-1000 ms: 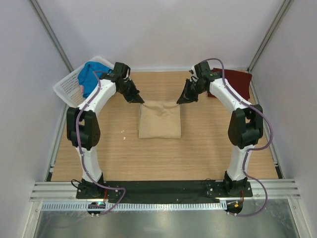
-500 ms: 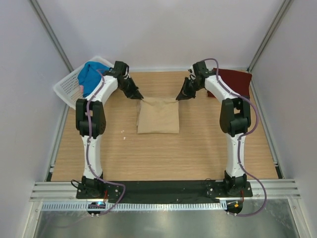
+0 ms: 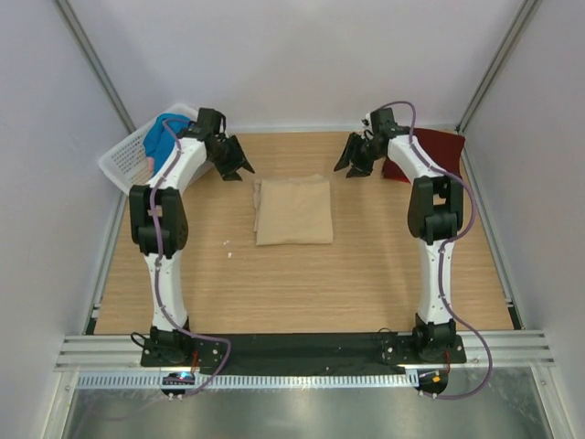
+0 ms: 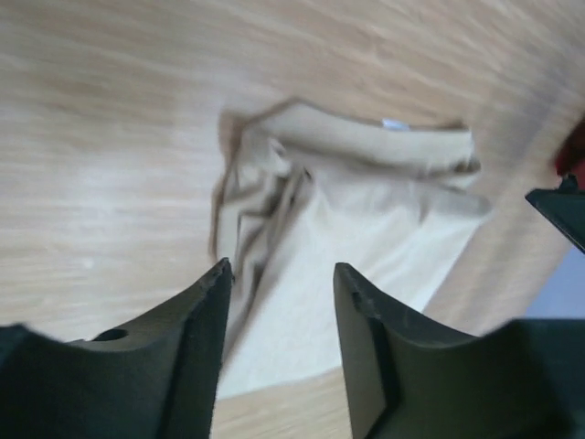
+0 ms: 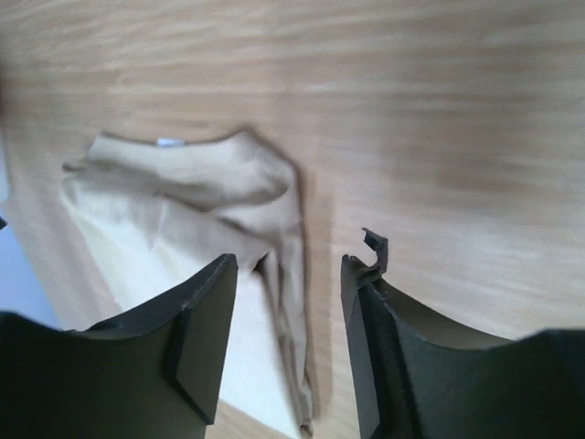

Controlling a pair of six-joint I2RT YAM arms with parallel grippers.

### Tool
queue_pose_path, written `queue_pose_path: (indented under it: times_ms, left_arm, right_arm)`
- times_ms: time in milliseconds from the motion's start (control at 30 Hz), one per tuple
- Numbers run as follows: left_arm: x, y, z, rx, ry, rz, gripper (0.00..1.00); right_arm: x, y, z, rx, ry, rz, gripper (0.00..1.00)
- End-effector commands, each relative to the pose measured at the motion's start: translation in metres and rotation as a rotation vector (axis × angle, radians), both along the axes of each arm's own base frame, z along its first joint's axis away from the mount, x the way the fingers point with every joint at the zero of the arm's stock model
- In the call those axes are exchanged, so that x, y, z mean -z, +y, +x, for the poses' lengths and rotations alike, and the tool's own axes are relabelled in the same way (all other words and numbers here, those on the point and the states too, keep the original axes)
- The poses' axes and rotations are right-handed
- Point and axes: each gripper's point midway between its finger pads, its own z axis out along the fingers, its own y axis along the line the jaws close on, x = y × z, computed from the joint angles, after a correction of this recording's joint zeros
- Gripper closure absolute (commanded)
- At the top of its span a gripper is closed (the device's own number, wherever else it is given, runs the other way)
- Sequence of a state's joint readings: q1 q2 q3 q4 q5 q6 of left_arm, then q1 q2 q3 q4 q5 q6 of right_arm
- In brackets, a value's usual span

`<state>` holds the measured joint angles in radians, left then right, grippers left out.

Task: Fold and stack the t-shirts
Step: Fold the tshirt

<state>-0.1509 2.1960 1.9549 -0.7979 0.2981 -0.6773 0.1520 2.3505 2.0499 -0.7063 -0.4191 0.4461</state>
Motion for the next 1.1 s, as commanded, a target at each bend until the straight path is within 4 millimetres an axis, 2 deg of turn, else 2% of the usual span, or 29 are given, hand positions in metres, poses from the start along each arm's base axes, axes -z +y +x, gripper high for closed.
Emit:
queue_pose_path:
  times_ms: [0,67,100,233,300,367,433,467,533,567,600,667,733,767,800,833,867,900,933,967,1000,1033,1067]
  left_arm:
    - [-0.040,-0.023,-0.016,0.109,-0.125,-0.057,0.48]
    - [-0.026,-0.030,-0.024,0.151,-0.114,-0.034,0.46]
    - [-0.016,-0.033,-0.027,0.176,-0.095,-0.032,0.46]
    - [0.019,-0.044,-0.051,0.202,-0.003,-0.022,0.47]
    - [0.024,-0.050,-0.061,0.221,-0.002,0.007,0.46]
    - [0.036,-0.053,-0.076,0.238,0.025,0.042,0.46]
    - [0.040,-0.051,-0.085,0.242,0.039,0.073,0.47]
    - [0.050,-0.049,-0.096,0.245,0.068,0.088,0.47]
    - [0.053,-0.049,-0.106,0.251,0.076,0.102,0.47]
    - [0.055,-0.050,-0.111,0.254,0.083,0.095,0.48]
    - [0.063,-0.054,-0.121,0.268,0.102,0.089,0.48]
    - [0.064,-0.059,-0.129,0.287,0.103,0.077,0.51]
    - [0.071,-0.064,-0.145,0.303,0.127,0.071,0.53]
    - [0.068,-0.066,-0.150,0.295,0.125,0.057,0.54]
    - [0.069,-0.067,-0.157,0.291,0.135,0.053,0.54]
    - [0.077,-0.067,-0.172,0.293,0.161,0.058,0.55]
    - [0.066,-0.067,-0.177,0.276,0.142,0.050,0.56]
    - [0.066,-0.066,-0.185,0.271,0.151,0.049,0.56]
    - [0.072,-0.061,-0.202,0.269,0.180,0.055,0.56]
    - [0.070,-0.061,-0.210,0.268,0.182,0.056,0.56]
    - [0.058,-0.060,-0.217,0.264,0.158,0.040,0.55]
    - [0.061,-0.055,-0.230,0.266,0.182,0.039,0.55]
    - [0.058,-0.052,-0.235,0.263,0.179,0.049,0.52]
  right_arm:
    - [-0.042,0.020,-0.033,-0.111,-0.082,0.073,0.43]
    - [-0.042,0.026,-0.037,-0.120,-0.088,0.111,0.39]
    - [-0.032,0.029,-0.045,-0.118,-0.056,0.127,0.36]
    - [-0.018,0.047,-0.059,-0.156,-0.033,0.139,0.35]
    - [-0.011,0.052,-0.071,-0.179,-0.018,0.115,0.35]
    - [-0.001,0.054,-0.083,-0.189,0.011,0.111,0.34]
    - [0.006,0.058,-0.093,-0.199,0.027,0.109,0.34]
    - [0.013,0.059,-0.102,-0.205,0.047,0.105,0.34]
    - [0.017,0.064,-0.111,-0.218,0.051,0.105,0.34]
    - [0.025,0.063,-0.122,-0.219,0.077,0.105,0.34]
    - [0.021,0.066,-0.123,-0.222,0.061,0.117,0.34]
    - [0.030,0.068,-0.140,-0.220,0.094,0.120,0.35]
    - [0.022,0.072,-0.147,-0.222,0.073,0.148,0.40]
    - [0.030,0.073,-0.162,-0.215,0.112,0.156,0.42]
    - [0.029,0.074,-0.167,-0.214,0.111,0.161,0.43]
    - [0.027,0.073,-0.174,-0.212,0.112,0.162,0.44]
    - [0.027,0.073,-0.193,-0.206,0.134,0.165,0.45]
    - [0.023,0.074,-0.199,-0.206,0.125,0.176,0.46]
    - [0.022,0.074,-0.209,-0.201,0.135,0.180,0.46]
    - [0.017,0.070,-0.227,-0.197,0.140,0.184,0.46]
    - [0.013,0.072,-0.236,-0.192,0.140,0.198,0.46]
    - [0.011,0.071,-0.244,-0.186,0.141,0.201,0.46]
    - [0.003,0.066,-0.253,-0.177,0.117,0.200,0.45]
